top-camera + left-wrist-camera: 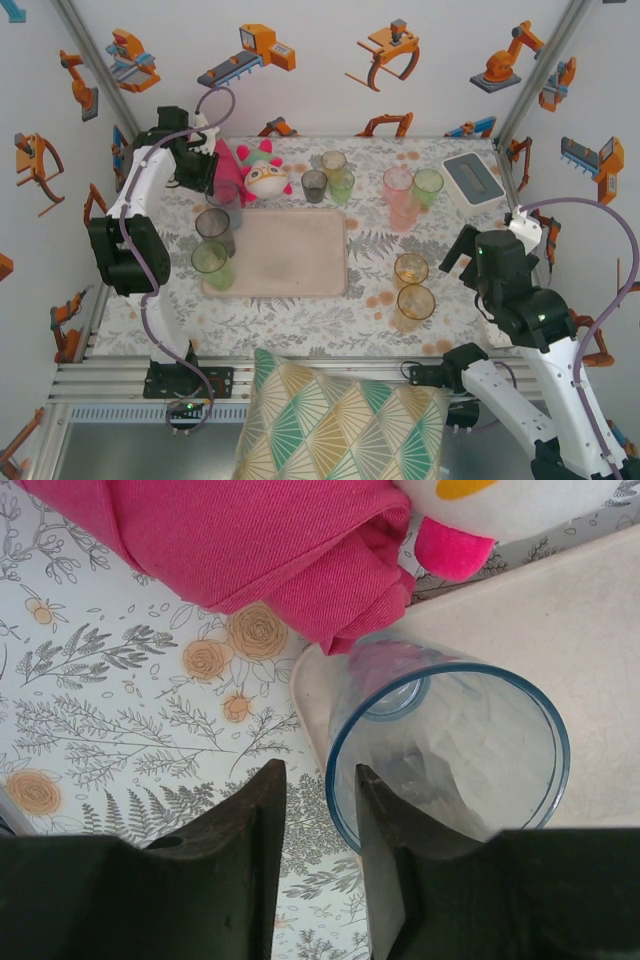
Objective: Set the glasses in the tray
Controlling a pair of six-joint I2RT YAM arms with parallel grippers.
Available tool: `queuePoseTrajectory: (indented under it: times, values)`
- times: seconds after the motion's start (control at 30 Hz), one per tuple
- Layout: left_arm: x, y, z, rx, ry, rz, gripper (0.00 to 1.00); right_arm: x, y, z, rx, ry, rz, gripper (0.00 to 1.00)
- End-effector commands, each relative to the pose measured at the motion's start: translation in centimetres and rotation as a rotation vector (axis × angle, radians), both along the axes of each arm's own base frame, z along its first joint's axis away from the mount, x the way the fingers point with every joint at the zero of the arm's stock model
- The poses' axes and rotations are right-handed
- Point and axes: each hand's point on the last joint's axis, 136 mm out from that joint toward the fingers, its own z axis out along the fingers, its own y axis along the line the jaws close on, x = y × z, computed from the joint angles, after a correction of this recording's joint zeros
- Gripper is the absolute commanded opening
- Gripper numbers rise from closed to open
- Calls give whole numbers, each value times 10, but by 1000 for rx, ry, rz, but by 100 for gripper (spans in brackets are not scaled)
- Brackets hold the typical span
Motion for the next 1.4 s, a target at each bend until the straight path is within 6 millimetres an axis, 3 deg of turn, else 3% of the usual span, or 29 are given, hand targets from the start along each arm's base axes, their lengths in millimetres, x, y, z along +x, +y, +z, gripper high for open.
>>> queuePoseTrajectory:
  times: [0.0, 0.23, 0.33, 0.47, 0.63, 0.8, 0.97, 1.17, 1.37]
  values:
    - [-1, 1, 18, 8, -24, -19, 39, 4, 0, 0, -5, -6, 0, 100]
    - [-8, 2, 52, 8, -69, -17, 51, 1, -1, 7, -33, 4, 15, 100]
    - [-15, 1, 77, -2, -110, -17, 63, 1, 1, 8, -39, 35, 26, 100]
    - [-32, -8, 115, -24, -177, -36, 78, 5, 12, 6, -41, 98, 85, 99]
    - [-67, -33, 154, -30, -267, -116, 93, 10, 32, -5, -34, 213, 189, 99]
    - [-104, -66, 184, -90, -330, -208, 97, 8, 42, -18, -18, 278, 237, 96]
    - [-135, -93, 208, -205, -369, -278, 97, -3, 46, -31, 8, 338, 263, 85]
    - [-153, -108, 229, -312, -388, -293, 97, -23, 45, -52, 38, 416, 266, 77]
    - [-159, -114, 229, -364, -364, -296, 97, -37, 48, -73, 83, 472, 268, 74]
